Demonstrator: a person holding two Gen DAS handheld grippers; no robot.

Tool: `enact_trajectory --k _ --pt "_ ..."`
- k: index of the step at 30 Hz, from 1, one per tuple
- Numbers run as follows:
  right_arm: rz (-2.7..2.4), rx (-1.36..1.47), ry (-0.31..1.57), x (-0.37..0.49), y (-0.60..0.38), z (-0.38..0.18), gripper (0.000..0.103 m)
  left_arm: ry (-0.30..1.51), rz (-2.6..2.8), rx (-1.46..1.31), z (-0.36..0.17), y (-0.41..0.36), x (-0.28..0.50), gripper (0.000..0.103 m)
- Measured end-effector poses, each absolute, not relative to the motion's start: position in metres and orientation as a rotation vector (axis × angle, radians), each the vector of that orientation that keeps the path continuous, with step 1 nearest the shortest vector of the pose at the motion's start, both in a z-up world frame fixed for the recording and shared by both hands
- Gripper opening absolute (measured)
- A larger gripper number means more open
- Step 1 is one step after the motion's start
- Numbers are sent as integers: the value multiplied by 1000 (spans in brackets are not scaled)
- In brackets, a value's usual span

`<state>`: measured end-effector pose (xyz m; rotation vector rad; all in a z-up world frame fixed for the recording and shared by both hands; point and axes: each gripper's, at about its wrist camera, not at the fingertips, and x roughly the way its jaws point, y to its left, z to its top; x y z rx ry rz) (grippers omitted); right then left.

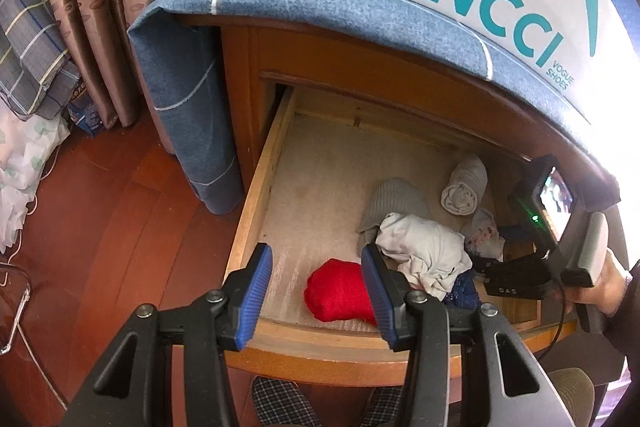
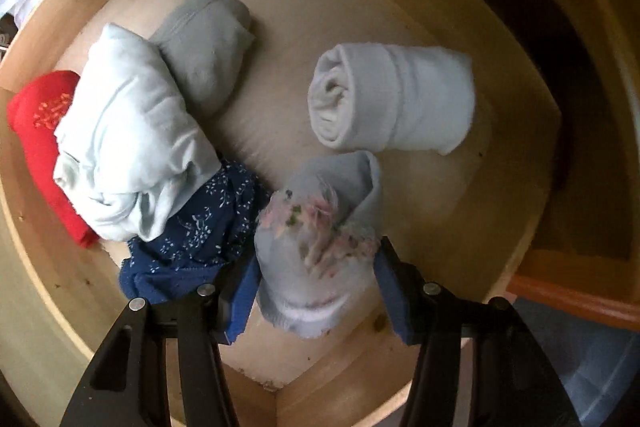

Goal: Take underwear out of drawer
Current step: 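Grasp the grey sock with pink flowers with the right gripper and lift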

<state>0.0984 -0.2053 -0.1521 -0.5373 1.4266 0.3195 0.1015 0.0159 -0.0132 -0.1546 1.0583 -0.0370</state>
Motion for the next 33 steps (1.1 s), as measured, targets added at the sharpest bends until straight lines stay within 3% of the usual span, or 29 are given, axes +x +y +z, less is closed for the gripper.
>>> enact_trajectory --k 3,10,17,33 --pt "333 -513 1439 108 -209 -155 50 1060 -36 -155 -14 15 102 47" --pt "375 -434 1542 117 -215 -163 31 1064 -37 -152 -15 13 103 47" --pt "377 -432 1649 114 -209 -166 27 1063 -35 -149 -15 12 104 47" --pt "216 -187 1455 74 -234 -87 25 1063 -55 -122 -13 10 101 47"
